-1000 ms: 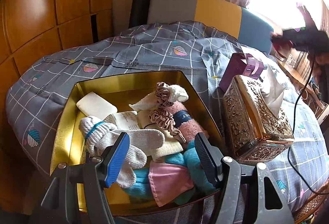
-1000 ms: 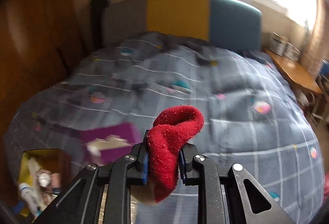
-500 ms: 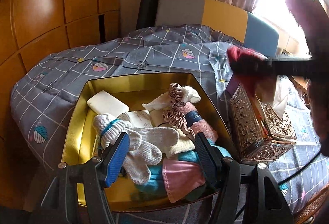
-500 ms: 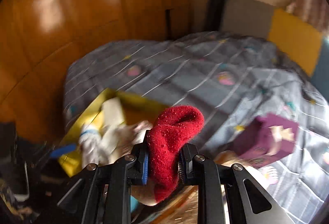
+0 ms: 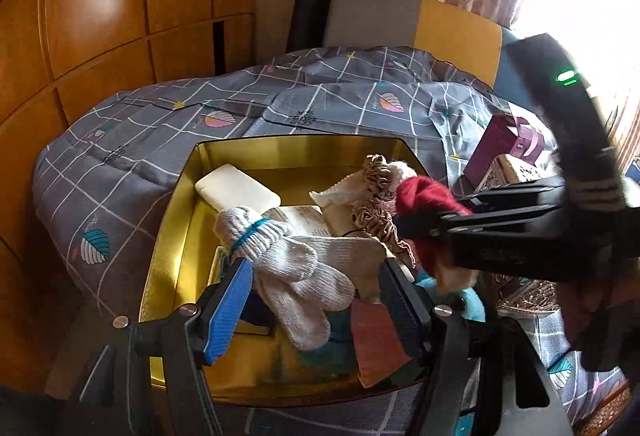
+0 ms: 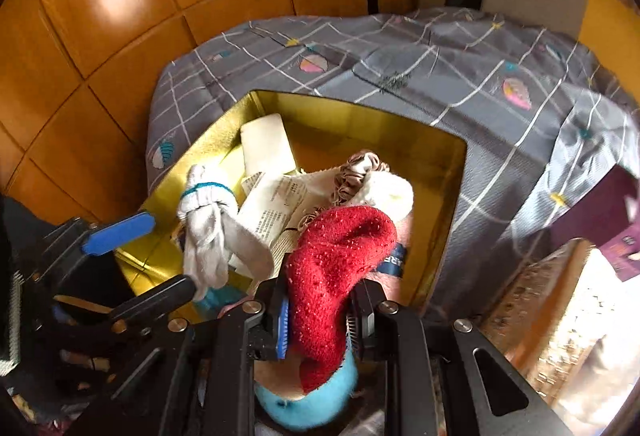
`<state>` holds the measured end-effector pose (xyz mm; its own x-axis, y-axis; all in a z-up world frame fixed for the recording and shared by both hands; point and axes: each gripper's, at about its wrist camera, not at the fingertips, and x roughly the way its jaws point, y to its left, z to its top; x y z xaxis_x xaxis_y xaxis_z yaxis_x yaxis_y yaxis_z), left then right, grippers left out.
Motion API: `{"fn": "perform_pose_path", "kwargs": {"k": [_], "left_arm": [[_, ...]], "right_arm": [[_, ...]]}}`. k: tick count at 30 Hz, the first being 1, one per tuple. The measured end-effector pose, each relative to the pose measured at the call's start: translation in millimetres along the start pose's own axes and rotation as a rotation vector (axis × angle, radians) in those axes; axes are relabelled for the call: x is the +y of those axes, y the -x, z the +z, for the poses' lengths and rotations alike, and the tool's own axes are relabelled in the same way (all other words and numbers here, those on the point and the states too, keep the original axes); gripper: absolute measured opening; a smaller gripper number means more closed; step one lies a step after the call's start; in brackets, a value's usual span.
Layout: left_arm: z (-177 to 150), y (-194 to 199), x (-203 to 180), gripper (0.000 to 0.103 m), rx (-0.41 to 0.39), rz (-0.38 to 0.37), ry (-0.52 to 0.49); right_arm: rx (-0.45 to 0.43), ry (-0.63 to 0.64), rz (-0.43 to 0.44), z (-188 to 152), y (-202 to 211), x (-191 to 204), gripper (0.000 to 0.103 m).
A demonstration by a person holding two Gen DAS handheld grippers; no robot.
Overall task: Organize soft objects
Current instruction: 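Lower the red sock into the tray and open the right gripper, then withdraw the right tool from the tray toward the ornate gold tissue box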
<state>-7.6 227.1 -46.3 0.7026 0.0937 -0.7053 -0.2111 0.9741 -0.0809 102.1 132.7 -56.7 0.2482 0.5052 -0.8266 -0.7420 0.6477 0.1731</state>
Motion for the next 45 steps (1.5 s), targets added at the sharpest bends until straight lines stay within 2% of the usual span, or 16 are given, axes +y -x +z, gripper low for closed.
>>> {"fn": "perform_pose_path", "kwargs": {"k": [8, 18, 23, 25, 27, 32, 34, 38, 41, 42, 44, 45], "left_arm": [[-1, 0, 9, 0.067, -0.001, 0.011, 0.026], [-3, 0, 16, 0.067, 0.000, 0.021, 0.055], [-2, -1, 20, 0.067, 0.002, 0.028, 0.080], [-2, 1, 24, 0.067, -0.007, 0.036, 0.091], [-1, 2, 27, 0.067, -0.014, 0.045, 0.100], [0, 6, 28, 0.067, -0.027, 0.052, 0.099], [1, 7, 27, 0.067, -0.032, 0.051, 0.096], [1, 9, 25, 0.067, -0.037, 0.055, 0.095], [1, 12, 24, 0.067, -0.047, 0.071, 0.094], [2, 12, 25, 0.067, -0.049, 0.076, 0.096], [2, 13, 25, 0.067, -0.052, 0.081, 0.100], [2, 14, 24, 0.067, -0.055, 0.083, 0.099]], "right_arm": [[0.059, -0.011, -0.120, 9, -44, 3, 0.023], [0.033, 0.031, -0.194, 2, -44, 6, 0.025], [0.000, 0.025, -0.199, -1, -34, 8, 0.038], [-0.015, 0.005, -0.184, -3, -27, 7, 0.059], [-0.048, -0.006, -0.180, -6, -17, 6, 0.064], [-0.088, 0.025, -0.199, -9, -4, 12, 0.061], [-0.063, 0.055, -0.229, -6, -12, 16, 0.033], [-0.022, 0.075, -0.288, -2, -33, 14, 0.030], [-0.051, 0.060, -0.294, 1, -29, 12, 0.030], [-0.069, 0.050, -0.288, 0, -25, 12, 0.031], [-0.104, 0.044, -0.297, -2, -11, 14, 0.044], [-0.127, 0.043, -0.311, -4, -5, 16, 0.058]]}}
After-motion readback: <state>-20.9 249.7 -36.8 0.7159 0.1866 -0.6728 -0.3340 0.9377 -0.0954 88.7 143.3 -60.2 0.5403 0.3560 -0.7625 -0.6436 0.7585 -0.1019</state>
